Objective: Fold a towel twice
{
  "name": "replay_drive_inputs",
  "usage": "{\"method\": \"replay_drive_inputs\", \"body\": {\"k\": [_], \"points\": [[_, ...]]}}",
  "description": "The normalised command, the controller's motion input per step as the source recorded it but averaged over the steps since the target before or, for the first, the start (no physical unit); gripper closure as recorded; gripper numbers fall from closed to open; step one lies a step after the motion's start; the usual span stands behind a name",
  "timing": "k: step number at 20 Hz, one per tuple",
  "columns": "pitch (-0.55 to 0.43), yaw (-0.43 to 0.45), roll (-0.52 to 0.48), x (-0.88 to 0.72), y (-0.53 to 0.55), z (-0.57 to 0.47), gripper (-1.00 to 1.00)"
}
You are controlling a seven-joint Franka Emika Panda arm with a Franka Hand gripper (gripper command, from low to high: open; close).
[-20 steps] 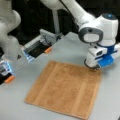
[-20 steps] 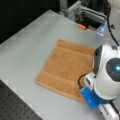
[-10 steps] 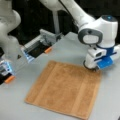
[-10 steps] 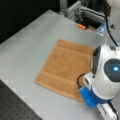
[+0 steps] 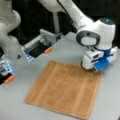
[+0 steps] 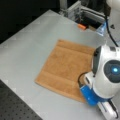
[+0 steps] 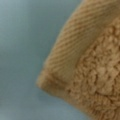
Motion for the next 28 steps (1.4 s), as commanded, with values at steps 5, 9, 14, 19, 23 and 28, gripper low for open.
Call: {"method": "replay_drive_inputs", "body": {"k": [5,9,14,19,23,28], "points": [[-0.235,0.254,-0.18,-0.09,-0.18,-0.2,-1.0],[-0.284,0.245,-0.174,-0.06,-0.2,-0.26,-1.0],[-0.274,0.148,-0.155,-0.06,-0.13,-0.32,1.0],[-0.183,0.076,-0.152,-0.09,-0.08,-0.33,1.0],[-0.12,0.054,-0.13,-0.11,-0.05,-0.32,1.0],[-0.068,0.02,-0.104,-0.12,-0.02,-0.31,1.0]]}}
